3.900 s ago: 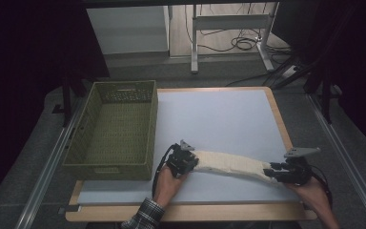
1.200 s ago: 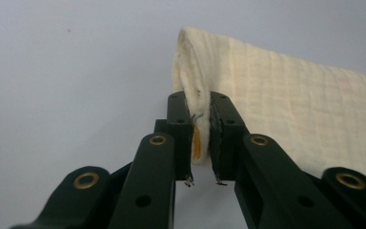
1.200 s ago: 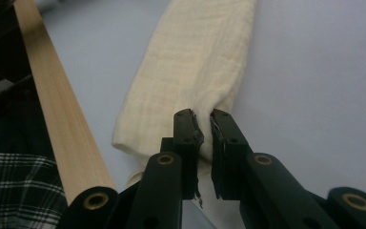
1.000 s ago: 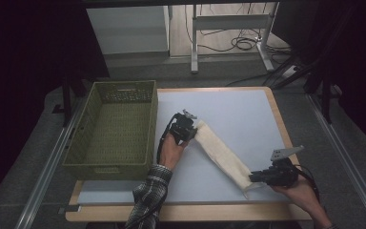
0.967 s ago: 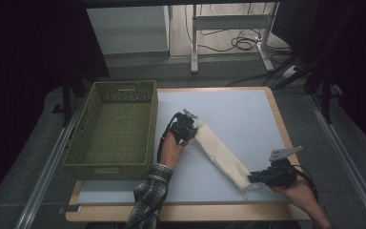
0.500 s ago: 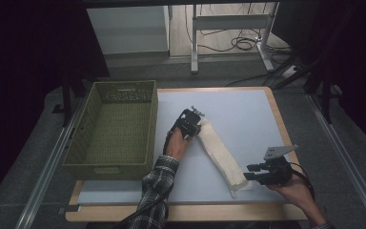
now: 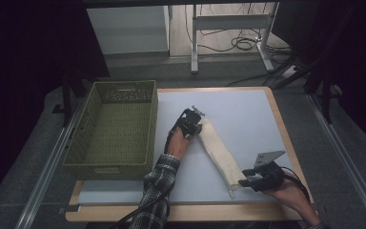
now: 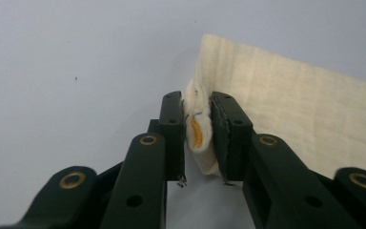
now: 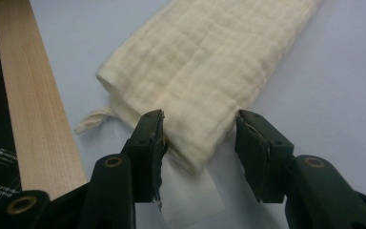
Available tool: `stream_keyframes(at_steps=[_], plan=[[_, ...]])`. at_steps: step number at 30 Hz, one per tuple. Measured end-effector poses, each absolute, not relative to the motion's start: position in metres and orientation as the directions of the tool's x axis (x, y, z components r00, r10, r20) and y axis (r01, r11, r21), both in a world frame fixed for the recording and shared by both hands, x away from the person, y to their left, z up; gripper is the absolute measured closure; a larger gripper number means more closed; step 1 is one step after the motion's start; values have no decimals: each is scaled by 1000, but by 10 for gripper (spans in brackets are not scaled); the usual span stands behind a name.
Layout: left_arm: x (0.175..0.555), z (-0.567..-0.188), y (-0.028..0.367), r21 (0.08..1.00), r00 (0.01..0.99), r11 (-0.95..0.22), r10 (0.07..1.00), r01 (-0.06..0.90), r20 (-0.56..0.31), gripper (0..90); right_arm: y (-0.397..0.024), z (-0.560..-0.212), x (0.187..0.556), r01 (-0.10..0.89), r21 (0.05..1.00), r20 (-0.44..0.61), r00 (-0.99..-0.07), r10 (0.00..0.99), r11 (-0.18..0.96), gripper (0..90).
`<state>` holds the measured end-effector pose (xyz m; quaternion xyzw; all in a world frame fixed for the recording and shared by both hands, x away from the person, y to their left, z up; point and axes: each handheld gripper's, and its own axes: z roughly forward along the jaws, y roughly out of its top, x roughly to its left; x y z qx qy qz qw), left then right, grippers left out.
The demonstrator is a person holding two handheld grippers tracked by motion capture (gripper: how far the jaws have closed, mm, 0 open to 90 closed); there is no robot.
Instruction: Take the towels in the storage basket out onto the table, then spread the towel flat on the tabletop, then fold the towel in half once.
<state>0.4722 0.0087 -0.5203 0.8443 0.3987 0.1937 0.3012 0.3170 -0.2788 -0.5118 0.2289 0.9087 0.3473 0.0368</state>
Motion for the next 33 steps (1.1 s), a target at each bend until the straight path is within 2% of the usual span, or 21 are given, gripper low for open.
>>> stream_keyframes(at_steps=[6, 8, 10, 12, 19, 33], plan=[[476, -523, 12, 671, 597, -477, 800, 568, 63, 647, -274, -515, 316, 392, 636, 86, -892, 444, 664, 544], [478, -525, 15, 679, 596, -445, 803, 584, 13, 651, -274, -516, 314, 394, 641, 77, -887, 456, 659, 648], [478, -527, 17, 685, 595, -415, 803, 598, -33, 711, -274, -516, 314, 404, 643, 108, -889, 444, 651, 773], [478, -527, 18, 690, 594, -397, 802, 606, -60, 777, -273, -517, 312, 409, 644, 124, -889, 440, 646, 825], [476, -514, 16, 699, 602, -414, 798, 583, -30, 822, -273, -512, 311, 431, 662, 192, -888, 417, 613, 837], [477, -479, 20, 709, 597, -435, 802, 555, 25, 836, -255, -491, 309, 391, 712, 211, -911, 354, 583, 837]])
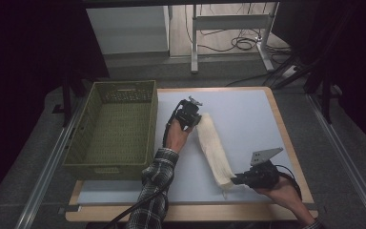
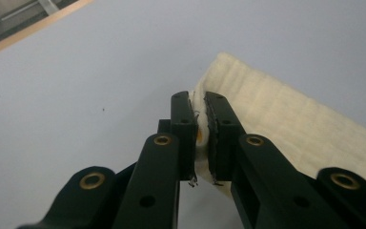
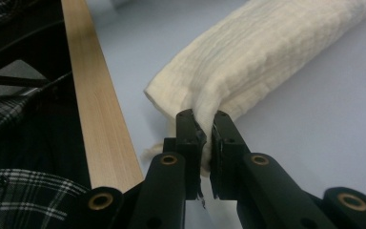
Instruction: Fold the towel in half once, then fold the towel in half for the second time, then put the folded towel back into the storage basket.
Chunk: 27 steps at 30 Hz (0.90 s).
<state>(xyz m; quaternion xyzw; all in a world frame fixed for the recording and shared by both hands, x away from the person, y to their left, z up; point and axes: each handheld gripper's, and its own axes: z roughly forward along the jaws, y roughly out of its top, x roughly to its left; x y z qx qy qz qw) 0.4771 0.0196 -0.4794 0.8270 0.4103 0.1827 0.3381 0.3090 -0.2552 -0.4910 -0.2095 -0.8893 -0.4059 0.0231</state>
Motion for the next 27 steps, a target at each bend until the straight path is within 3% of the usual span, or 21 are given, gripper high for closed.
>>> stream_keyframes(at_steps=[27], plan=[[476, -419, 32, 679, 605, -505, 789, 533, 112, 836, -239, -457, 310, 343, 779, 211, -931, 297, 525, 836]])
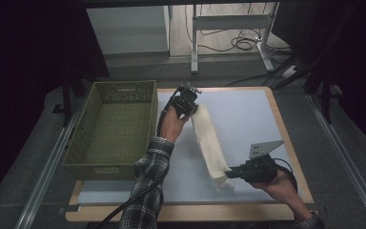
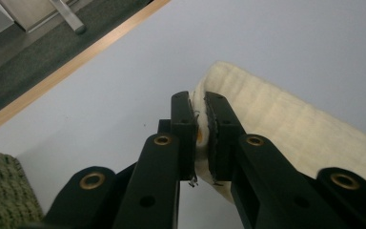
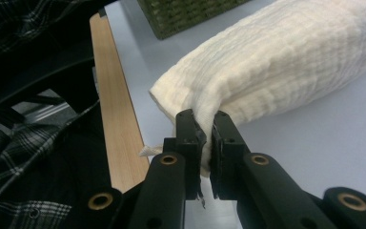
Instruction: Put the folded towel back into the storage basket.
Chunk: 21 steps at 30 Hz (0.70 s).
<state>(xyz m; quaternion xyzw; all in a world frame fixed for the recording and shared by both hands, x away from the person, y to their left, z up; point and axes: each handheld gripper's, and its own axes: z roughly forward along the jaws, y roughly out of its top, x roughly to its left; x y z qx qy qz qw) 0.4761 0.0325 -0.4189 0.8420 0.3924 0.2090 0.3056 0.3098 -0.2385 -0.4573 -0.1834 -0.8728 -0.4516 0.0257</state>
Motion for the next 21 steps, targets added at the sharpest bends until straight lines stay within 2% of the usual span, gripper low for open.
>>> stream_keyframes(at_steps=[6, 21], plan=[[475, -404, 47, 684, 603, -496, 791, 535, 102, 836, -227, -448, 311, 324, 796, 208, -939, 273, 512, 837], [472, -375, 84, 692, 575, -495, 806, 525, 140, 836, -188, -433, 315, 276, 819, 190, -958, 216, 503, 836]])
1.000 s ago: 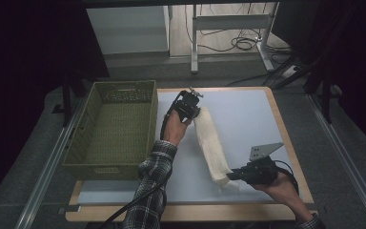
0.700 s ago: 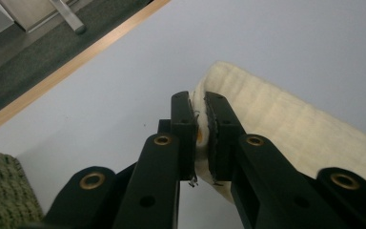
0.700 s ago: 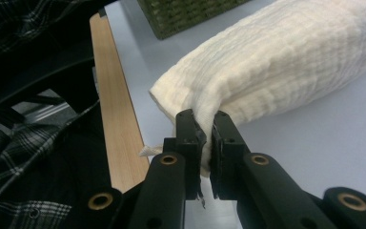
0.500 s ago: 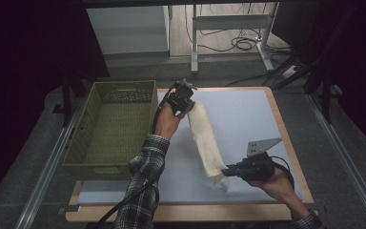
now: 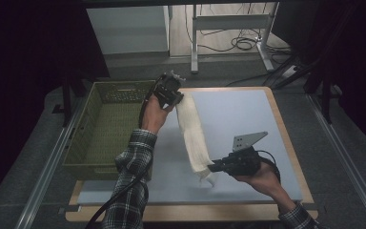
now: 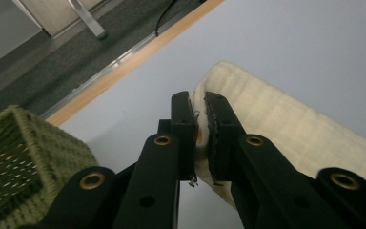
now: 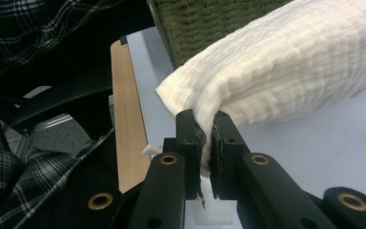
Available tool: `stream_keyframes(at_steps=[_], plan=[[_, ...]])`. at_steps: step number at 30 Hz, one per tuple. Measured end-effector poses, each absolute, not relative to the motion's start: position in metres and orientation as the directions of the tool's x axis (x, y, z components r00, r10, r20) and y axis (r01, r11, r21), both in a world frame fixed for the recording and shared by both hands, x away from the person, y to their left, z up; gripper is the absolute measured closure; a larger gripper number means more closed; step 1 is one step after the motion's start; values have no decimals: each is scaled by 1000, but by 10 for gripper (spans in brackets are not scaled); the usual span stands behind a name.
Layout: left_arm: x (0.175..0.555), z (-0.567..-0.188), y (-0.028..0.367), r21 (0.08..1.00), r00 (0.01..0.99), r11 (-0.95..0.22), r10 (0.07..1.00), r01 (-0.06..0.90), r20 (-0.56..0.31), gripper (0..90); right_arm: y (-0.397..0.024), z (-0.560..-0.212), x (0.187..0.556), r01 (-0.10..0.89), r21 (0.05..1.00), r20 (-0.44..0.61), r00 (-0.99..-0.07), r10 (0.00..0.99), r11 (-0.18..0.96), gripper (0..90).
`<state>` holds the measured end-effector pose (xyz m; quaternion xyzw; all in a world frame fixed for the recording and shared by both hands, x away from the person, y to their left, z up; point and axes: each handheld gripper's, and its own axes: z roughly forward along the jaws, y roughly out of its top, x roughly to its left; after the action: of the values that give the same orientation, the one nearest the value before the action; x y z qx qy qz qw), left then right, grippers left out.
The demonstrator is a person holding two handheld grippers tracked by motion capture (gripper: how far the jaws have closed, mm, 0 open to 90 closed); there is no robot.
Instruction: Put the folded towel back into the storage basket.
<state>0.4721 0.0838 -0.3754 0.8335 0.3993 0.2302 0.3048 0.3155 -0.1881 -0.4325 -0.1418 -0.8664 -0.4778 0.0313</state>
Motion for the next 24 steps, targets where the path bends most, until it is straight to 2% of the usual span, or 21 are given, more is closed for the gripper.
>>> stream_keyframes(at_steps=[24], plan=[[473, -355, 144, 686, 497, -477, 847, 549, 191, 837, -118, -412, 328, 224, 853, 182, -974, 134, 471, 836]])
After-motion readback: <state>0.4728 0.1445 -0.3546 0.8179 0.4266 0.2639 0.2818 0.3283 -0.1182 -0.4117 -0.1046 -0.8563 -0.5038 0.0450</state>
